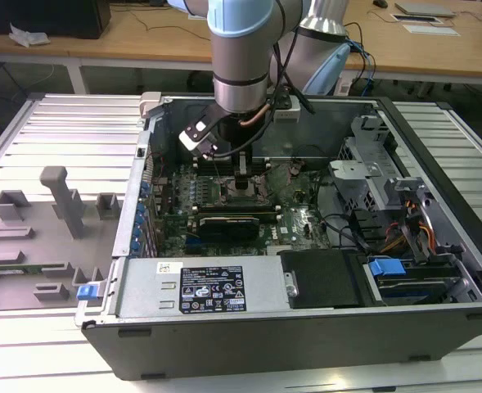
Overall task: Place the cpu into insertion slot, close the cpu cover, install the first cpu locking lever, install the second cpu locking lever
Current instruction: 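Place the cpu into insertion slot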
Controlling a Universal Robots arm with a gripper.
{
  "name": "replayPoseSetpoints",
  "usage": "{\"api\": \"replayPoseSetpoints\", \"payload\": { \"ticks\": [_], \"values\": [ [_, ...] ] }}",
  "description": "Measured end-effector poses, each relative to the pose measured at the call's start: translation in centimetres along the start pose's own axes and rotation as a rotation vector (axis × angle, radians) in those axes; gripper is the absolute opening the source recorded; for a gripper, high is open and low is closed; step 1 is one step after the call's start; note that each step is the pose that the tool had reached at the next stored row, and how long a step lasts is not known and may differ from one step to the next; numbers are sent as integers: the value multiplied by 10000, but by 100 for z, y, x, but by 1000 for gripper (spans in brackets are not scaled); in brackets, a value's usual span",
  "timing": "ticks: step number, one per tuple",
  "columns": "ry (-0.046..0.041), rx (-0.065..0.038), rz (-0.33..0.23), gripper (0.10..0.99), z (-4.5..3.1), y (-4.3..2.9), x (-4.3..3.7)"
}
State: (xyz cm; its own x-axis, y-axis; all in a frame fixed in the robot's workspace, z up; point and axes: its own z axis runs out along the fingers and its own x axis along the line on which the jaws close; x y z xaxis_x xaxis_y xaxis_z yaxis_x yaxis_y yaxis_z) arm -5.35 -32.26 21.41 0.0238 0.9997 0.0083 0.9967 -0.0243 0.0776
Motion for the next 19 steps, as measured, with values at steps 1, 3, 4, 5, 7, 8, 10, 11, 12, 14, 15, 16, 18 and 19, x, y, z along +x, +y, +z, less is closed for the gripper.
{"api": "replayPoseSetpoints", "payload": {
  "ticks": [1,3,4,5,7,8,10,11,12,14,15,16,18,19],
  "values": [
    [-39,-1,-4,106,-2,0,0],
    [-46,1,-6,106,-10,1,-1],
    [-44,-1,-5,106,-20,2,0],
    [-45,0,-4,106,-42,3,0],
    [-44,-1,-4,106,-96,8,1],
    [-44,-2,-4,106,-114,9,1],
    [-44,0,-4,106,-166,13,1],
    [-45,0,-3,106,-184,14,1],
    [-44,-1,-3,106,-201,16,1],
    [-43,-2,-3,106,-225,18,2],
    [-42,-2,-2,106,-225,18,2],
    [-42,-2,-2,106,-225,18,2],
    [-44,-1,0,106,-226,18,2],
    [-44,-1,0,106,-225,18,2]
  ]
}}
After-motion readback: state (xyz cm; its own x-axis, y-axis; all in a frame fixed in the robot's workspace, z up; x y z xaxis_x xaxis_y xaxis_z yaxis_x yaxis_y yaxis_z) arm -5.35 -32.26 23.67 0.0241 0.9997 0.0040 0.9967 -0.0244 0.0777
